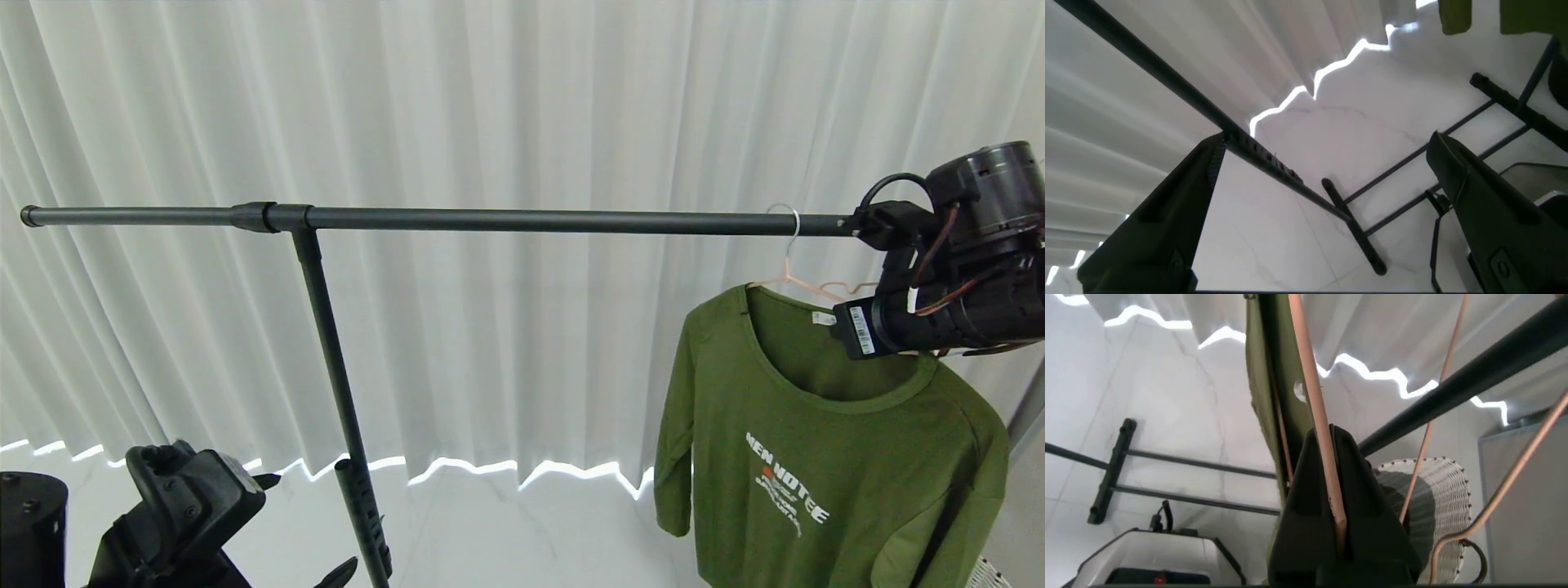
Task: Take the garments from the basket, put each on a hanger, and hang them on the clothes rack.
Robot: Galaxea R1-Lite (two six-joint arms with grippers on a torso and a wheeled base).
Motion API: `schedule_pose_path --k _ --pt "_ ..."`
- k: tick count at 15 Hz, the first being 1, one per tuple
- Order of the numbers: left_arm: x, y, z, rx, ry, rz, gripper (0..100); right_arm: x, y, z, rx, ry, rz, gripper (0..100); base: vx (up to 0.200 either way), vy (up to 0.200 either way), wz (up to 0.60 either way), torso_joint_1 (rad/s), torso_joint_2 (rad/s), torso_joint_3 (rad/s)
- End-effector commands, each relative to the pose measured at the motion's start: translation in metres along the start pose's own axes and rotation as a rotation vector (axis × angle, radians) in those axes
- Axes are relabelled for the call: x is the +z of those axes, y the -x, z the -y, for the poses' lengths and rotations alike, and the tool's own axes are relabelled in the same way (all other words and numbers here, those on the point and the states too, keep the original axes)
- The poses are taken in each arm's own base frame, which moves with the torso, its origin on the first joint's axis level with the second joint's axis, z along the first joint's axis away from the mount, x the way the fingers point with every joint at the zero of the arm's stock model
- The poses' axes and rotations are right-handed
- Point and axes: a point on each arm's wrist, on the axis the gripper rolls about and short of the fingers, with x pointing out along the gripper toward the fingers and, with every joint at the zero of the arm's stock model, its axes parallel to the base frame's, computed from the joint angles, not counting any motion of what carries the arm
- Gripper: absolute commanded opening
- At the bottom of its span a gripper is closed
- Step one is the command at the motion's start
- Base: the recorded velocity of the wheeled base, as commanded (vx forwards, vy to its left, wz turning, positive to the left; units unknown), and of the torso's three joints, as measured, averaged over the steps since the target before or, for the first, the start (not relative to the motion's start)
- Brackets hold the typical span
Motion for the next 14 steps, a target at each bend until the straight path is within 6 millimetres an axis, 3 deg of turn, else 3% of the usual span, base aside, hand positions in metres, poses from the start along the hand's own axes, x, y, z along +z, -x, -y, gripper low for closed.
schedule_pose_path --k 1,3,4,9,14 --pt "0.000 0.000 0.000 0.000 -0.001 0.005 100 0.000 0.000 -0.002 0.009 0.003 0.000 0 0.000 0.000 0.00 0.000 0.00 0.000" --pt "0.001 0.001 0.000 0.000 -0.001 0.006 100 -0.001 0.002 -0.004 0.015 0.001 0.002 0 0.000 0.000 0.00 0.000 0.00 0.000" --pt "0.001 0.001 0.000 0.001 0.002 0.008 100 -0.001 0.004 -0.004 0.017 0.001 0.007 100 0.000 0.000 0.00 0.000 0.00 0.000" --pt "0.002 0.004 -0.001 0.015 0.007 0.025 100 0.001 0.023 -0.002 0.021 -0.027 0.072 100 0.000 0.000 0.00 0.000 0.00 0.000" --pt "0.001 0.007 -0.015 0.113 0.058 0.011 100 -0.019 0.069 0.001 0.050 -0.035 0.144 100 0.000 0.000 0.00 0.000 0.00 0.000"
